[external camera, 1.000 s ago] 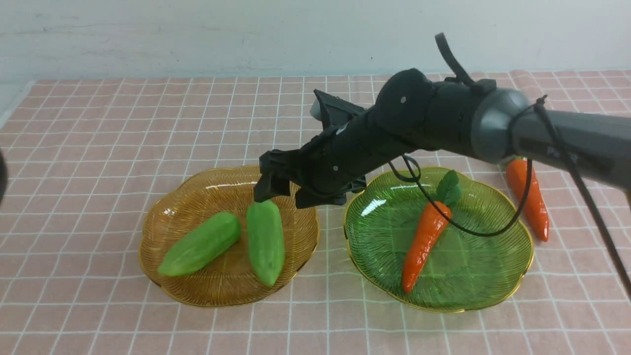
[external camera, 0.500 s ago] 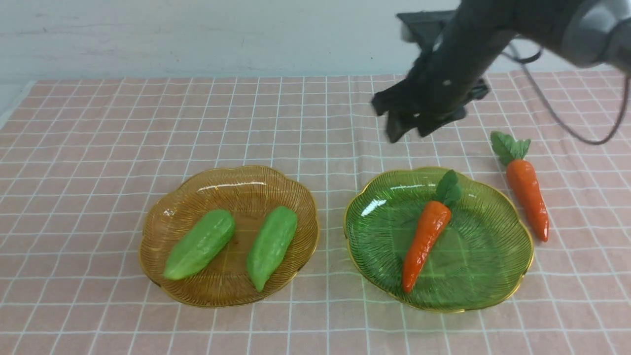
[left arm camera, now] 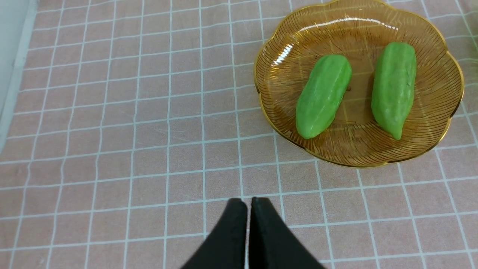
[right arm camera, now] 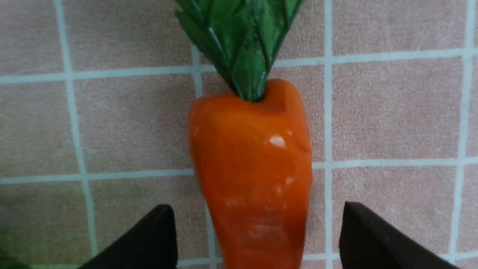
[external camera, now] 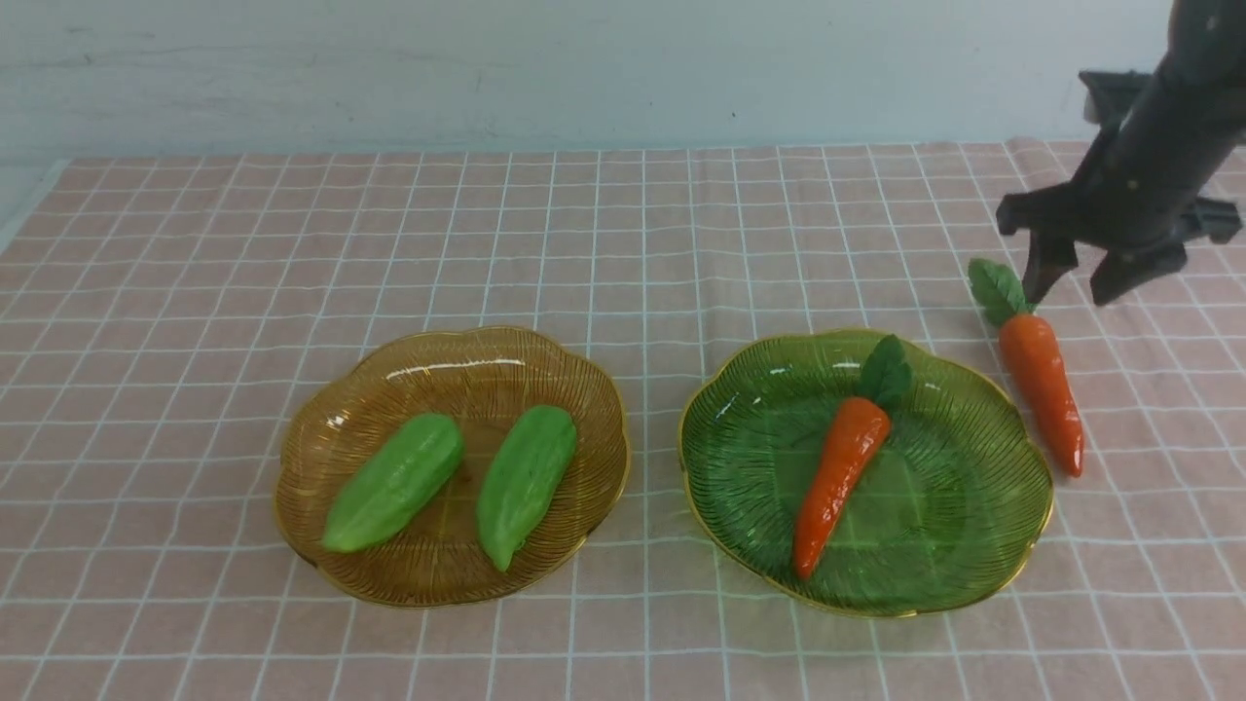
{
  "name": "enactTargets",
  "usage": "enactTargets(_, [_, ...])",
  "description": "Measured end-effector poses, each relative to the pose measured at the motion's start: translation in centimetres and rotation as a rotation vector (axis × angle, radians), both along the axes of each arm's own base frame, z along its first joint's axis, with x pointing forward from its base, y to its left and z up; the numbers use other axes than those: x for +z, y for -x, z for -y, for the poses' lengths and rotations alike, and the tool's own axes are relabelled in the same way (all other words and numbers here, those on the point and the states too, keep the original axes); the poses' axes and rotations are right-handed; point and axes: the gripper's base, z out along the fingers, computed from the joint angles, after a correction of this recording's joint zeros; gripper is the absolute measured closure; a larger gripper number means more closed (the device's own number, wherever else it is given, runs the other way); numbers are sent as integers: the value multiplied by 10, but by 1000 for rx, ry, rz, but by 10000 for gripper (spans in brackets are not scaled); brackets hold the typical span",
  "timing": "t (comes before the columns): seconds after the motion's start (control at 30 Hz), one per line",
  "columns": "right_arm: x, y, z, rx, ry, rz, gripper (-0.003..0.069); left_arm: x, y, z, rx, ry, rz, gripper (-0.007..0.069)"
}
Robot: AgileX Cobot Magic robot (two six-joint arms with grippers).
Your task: Put different types of vegetables on the plate.
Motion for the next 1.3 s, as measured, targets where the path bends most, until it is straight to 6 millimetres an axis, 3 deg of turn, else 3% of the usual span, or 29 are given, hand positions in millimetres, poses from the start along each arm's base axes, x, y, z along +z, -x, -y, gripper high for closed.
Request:
enactTargets(0.1, [-9, -1, 1, 4, 15, -16, 234, 0, 0, 0, 5, 3, -4, 628])
enactTargets(0.2, [-8, -1, 3, 11, 40, -14, 400, 0, 0, 0, 5, 3, -5, 628])
enactTargets(0.37, [10, 1, 7, 9, 56, 25, 393, 0, 0, 0, 6, 4, -5, 628])
enactTargets(0.47, [47, 7, 10, -7, 44, 101, 393, 0, 0, 0, 6, 4, -5, 628])
enactTargets(0.5, [68, 13, 10, -15, 28, 141, 393, 0, 0, 0, 6, 4, -5, 628])
enactTargets(0.63, [117, 37, 2, -32, -57, 228, 393, 0, 0, 0, 6, 3, -6, 628])
enactTargets(0.77, [133, 67, -18, -11, -149, 219, 393, 0, 0, 0, 6, 3, -6, 628])
enactTargets(0.9, [112, 89, -45, 43, -170, 117, 393, 0, 0, 0, 6, 3, -6, 628])
enactTargets(1.03, [75, 106, -71, 116, -151, -16, 393, 0, 0, 0, 6, 3, -6, 628])
enactTargets(1.17, [58, 108, -83, 141, -146, -44, 386, 0, 0, 0, 6, 3, -6, 628])
enactTargets(1.3, [53, 106, -87, 145, -146, -37, 309, -1, 0, 0, 7, 3, -8, 628])
